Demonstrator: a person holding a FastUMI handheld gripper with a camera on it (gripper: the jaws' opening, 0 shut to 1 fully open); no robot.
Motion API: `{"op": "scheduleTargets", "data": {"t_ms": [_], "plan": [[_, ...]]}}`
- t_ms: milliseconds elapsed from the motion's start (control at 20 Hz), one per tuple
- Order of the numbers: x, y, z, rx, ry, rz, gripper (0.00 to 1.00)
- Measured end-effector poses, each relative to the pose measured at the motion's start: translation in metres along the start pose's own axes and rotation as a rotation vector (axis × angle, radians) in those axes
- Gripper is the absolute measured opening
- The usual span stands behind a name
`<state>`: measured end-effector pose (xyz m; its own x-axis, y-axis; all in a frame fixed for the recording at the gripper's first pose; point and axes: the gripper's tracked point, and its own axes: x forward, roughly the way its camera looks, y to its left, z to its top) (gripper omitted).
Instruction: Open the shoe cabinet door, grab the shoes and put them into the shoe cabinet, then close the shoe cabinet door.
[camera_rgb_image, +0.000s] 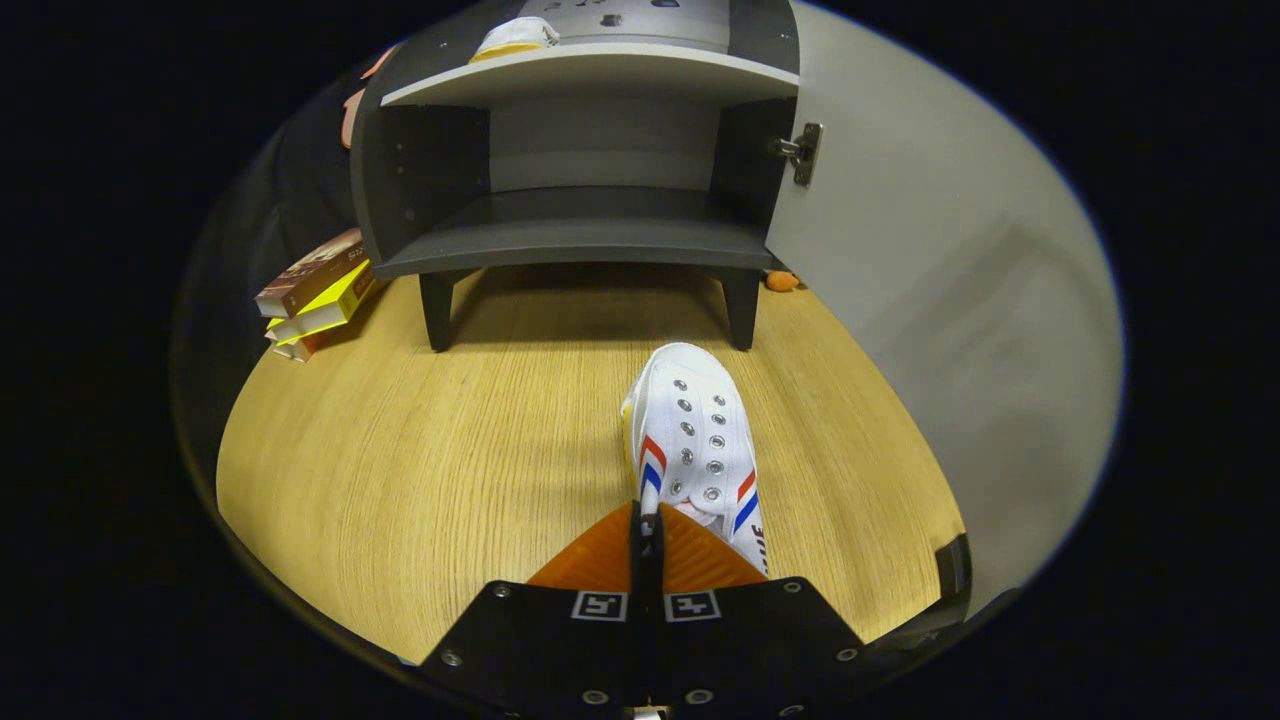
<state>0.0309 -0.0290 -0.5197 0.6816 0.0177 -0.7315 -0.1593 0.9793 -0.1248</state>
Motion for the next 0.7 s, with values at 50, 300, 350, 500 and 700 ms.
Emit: {"op": "scheduleTargets", "data": {"t_ms": [50, 300, 350, 500, 700], "plan": [[-0.007, 0.0, 0.007, -0.007, -0.011, 0.001, 0.0], [-0.041, -0.001, 0.044, -0.02, -0.068, 0.003, 0.0], [-0.05, -0.002, 0.052, -0.025, -0.078, -0.001, 0.0], [-0.077, -0.003, 0.077, -0.023, -0.106, -0.005, 0.0], [-0.113, -0.004, 0.105, 0.006, -0.112, -0.014, 0.0]]}}
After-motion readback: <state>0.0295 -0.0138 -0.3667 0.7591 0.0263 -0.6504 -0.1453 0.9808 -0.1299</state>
